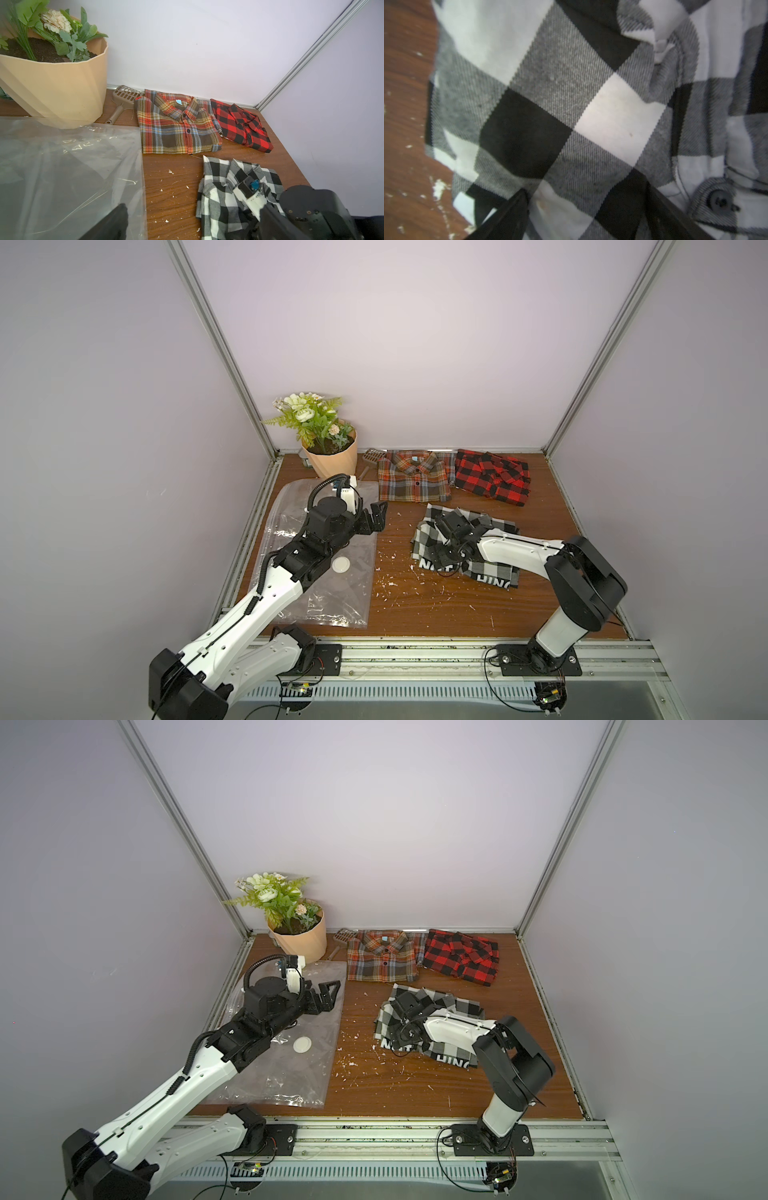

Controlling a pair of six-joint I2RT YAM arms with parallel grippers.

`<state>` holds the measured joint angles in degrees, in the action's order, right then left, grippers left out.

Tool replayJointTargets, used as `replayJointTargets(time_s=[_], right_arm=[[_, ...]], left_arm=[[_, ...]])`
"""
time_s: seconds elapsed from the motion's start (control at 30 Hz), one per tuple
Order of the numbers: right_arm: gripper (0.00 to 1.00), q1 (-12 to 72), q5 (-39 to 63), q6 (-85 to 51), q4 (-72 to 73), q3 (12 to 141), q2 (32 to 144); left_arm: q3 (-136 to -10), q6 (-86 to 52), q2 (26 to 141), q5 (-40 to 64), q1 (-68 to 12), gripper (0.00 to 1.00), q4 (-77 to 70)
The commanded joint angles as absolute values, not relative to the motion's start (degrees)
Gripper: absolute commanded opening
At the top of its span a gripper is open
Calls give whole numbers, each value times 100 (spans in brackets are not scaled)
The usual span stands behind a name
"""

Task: Take the shirt out of the vacuum bag
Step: Adjust the shirt at the center of the board, then reset both arms

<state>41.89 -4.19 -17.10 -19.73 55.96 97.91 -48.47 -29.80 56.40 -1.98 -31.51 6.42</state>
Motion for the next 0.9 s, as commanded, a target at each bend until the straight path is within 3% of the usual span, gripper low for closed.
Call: replayJointTargets(time_s=[0.0, 0.27, 0.4, 0.6, 0.73, 0.87], right_arm=[[92, 4350, 78, -1307, -2574, 5870, 10358], [93, 4264, -230, -957, -3028, 6596, 10694], [98, 4099, 7, -1300, -2770, 6394, 9939], [99, 3685, 281, -1464, -2303, 6504, 8451], [99, 2720, 167, -1637, -1882, 6043, 7300], [99, 1320, -88, -1468, -1726, 5421, 6530]], left_arm=[[-4847, -2980, 5629, -262, -3190, 100, 536], [-4877, -2894, 5631, -356, -3188, 100, 640], [-4921, -2892, 5691, -379, -3182, 100, 648], [-5210, -2817, 5839, -382, -3177, 100, 633], [-5336, -2756, 5932, -488, -3033, 100, 660], [-4929, -2961, 5831, -254, -2259, 100, 299]])
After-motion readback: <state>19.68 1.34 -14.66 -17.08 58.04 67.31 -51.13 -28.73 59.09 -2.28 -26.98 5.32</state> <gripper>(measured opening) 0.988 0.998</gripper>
